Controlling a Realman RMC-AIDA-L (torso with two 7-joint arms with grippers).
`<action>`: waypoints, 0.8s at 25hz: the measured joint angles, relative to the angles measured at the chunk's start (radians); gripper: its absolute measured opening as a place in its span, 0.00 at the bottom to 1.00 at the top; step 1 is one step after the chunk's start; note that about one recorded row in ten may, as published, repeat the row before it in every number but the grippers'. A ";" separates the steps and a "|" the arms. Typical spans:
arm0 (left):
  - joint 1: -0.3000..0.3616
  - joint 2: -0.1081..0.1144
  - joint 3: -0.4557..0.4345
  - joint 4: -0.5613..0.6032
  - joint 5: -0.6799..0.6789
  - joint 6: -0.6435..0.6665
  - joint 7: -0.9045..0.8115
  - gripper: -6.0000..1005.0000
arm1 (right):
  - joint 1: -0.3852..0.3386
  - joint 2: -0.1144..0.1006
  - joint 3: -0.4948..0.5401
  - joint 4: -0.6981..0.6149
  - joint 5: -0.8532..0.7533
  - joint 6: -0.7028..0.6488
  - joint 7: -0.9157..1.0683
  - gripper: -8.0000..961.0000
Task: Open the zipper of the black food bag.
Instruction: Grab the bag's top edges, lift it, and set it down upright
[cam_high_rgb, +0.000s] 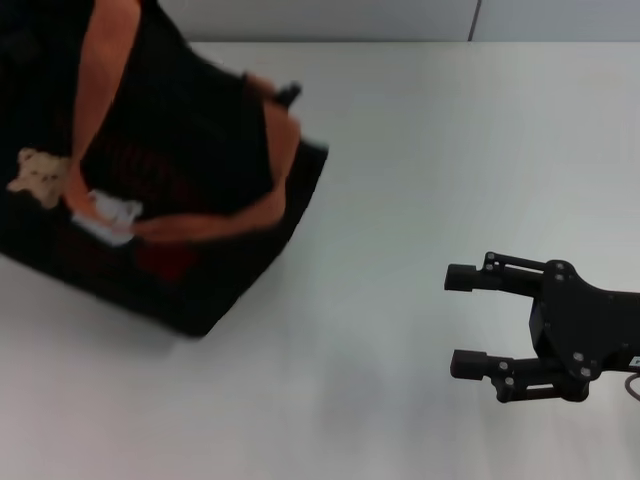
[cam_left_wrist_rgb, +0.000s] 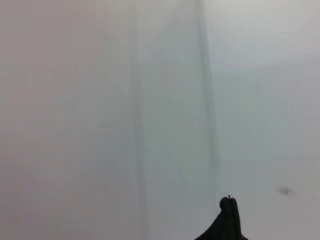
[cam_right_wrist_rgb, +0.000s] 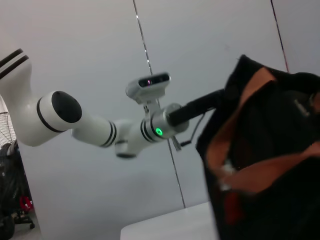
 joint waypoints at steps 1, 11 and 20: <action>0.000 0.000 0.000 0.000 0.000 0.000 0.000 0.12 | 0.000 0.000 0.000 0.000 0.000 0.000 0.000 0.85; 0.031 -0.063 0.363 0.400 -0.005 0.012 -0.156 0.11 | 0.020 0.004 0.049 0.069 0.003 0.035 0.007 0.85; 0.034 -0.126 0.513 0.458 -0.006 0.007 -0.156 0.11 | -0.022 0.011 0.287 0.077 0.004 0.040 -0.030 0.85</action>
